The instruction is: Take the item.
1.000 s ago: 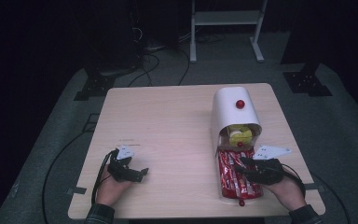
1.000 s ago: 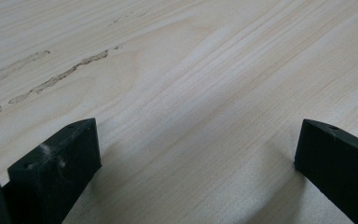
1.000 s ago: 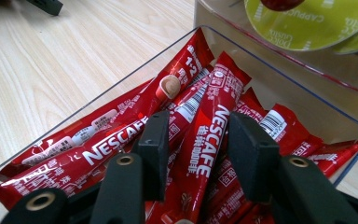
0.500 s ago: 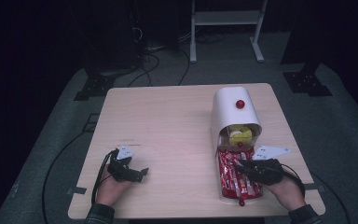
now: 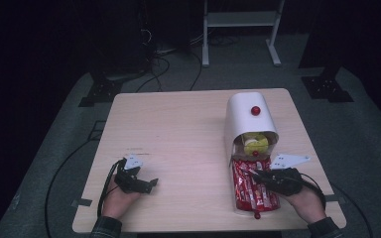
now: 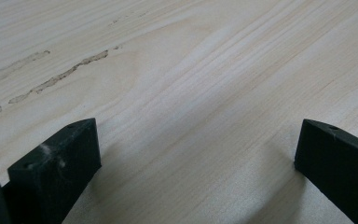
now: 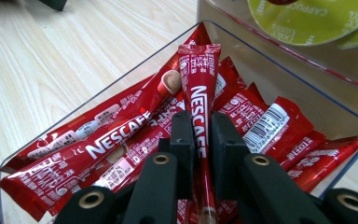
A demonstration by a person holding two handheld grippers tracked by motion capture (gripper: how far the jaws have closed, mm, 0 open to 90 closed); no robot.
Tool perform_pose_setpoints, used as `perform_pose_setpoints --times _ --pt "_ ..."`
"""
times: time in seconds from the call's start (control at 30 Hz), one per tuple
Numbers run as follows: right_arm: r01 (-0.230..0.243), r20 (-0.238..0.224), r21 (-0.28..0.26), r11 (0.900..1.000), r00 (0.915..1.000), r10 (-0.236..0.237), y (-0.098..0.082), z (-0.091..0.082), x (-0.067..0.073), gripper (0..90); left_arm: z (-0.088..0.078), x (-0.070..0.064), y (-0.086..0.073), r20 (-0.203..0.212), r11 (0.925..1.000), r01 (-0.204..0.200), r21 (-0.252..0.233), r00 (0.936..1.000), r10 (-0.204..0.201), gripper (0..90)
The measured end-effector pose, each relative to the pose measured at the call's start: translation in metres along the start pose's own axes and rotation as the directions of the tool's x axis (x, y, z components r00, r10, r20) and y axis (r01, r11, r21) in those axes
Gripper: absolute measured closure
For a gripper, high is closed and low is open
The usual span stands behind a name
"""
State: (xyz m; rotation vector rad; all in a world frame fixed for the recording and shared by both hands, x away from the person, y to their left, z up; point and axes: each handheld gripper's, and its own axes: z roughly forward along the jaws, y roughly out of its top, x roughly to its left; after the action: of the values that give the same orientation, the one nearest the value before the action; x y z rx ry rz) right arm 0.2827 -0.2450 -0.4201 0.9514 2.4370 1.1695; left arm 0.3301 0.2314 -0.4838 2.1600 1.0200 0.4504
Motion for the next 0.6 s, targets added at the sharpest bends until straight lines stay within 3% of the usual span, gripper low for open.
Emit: perform_pose_setpoints --times 0.6 --pt "-0.005 0.014 -0.025 1.000 0.9999 0.006 -0.003 -0.015 -0.006 80.1 0.000 0.000 0.000 0.000 1.0000 0.000 0.000 1.0000 0.000 0.0"
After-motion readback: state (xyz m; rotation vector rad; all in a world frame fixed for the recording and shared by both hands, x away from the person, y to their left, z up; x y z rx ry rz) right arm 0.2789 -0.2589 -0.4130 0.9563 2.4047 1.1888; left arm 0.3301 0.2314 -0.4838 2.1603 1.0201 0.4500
